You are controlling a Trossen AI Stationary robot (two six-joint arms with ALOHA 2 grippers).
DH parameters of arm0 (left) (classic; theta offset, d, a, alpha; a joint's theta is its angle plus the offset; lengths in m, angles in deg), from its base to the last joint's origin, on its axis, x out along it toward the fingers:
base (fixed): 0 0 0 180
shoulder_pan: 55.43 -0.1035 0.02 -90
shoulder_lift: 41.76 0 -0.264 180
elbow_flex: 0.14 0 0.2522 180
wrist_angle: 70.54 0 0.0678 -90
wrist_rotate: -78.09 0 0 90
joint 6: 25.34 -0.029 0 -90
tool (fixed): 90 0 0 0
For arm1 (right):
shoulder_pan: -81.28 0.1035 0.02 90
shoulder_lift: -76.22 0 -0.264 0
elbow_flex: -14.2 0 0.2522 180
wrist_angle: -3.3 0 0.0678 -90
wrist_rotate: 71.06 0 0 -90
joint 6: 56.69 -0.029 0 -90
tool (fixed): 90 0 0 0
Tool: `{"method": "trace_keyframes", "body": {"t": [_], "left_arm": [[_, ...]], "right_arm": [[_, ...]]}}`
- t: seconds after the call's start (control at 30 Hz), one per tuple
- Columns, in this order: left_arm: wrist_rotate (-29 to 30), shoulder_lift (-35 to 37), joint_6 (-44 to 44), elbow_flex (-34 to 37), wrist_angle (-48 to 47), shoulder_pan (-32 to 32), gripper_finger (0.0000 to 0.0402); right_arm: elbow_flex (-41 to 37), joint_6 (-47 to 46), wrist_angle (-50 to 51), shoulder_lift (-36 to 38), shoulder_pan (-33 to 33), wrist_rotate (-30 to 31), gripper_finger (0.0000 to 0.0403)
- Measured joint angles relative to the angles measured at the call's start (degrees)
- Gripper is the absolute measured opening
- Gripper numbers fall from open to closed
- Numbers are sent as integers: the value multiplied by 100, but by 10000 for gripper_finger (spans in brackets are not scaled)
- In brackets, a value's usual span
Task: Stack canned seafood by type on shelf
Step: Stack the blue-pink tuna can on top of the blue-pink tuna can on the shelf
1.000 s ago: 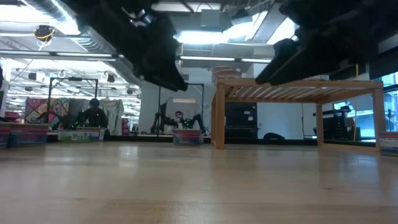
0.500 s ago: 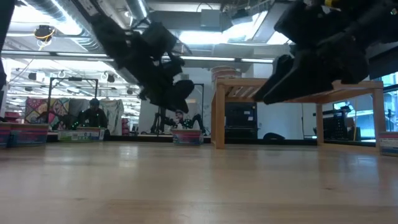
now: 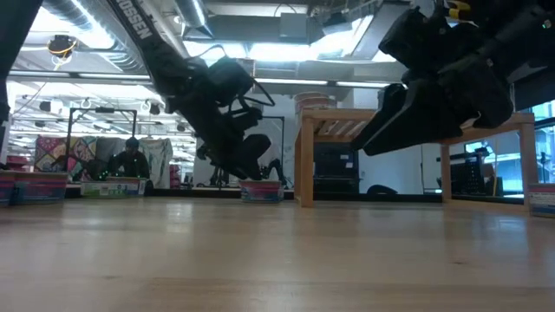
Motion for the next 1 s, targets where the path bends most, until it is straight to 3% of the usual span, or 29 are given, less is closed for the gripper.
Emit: {"method": "trace_keyframes", "body": {"t": [0.37, 0.73, 1.0], "left_arm": [[-1237, 324, 102, 6, -691, 990, 229], [-1341, 265, -34, 20, -355, 2588, 229], [-1215, 270, -568, -376, 5, 2911, 229]], "right_arm": [[0, 145, -28, 0, 0, -2, 263], [0, 255, -59, 0, 1, -155, 263], [50, 307, -121, 0, 0, -209, 264]]}}
